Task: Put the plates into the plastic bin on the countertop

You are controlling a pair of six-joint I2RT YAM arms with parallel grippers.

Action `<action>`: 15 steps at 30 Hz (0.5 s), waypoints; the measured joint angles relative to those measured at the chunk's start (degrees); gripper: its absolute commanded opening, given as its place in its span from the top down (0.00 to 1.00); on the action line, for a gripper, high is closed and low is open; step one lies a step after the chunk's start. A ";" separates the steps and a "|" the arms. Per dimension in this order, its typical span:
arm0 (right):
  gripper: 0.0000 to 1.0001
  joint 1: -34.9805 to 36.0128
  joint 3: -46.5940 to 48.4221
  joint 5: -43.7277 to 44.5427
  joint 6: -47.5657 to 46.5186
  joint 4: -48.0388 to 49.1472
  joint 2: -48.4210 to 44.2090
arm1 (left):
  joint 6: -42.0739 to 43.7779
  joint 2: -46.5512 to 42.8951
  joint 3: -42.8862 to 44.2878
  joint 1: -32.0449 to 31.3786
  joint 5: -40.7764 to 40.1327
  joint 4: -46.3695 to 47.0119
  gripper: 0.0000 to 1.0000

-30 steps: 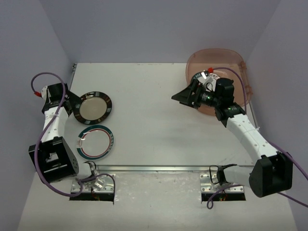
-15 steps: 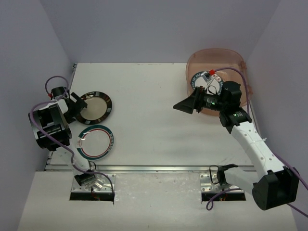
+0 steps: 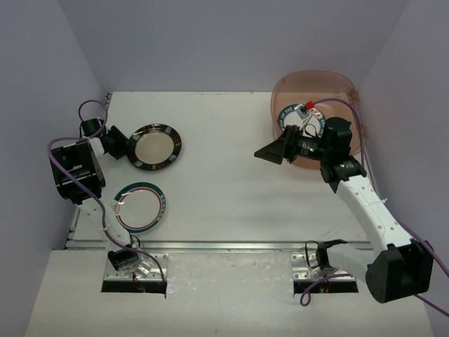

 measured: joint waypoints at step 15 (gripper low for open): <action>0.01 -0.10 0.00 0.38 0.16 0.05 0.34 | -5.25 10.84 8.44 -3.29 24.98 6.02 1.00</action>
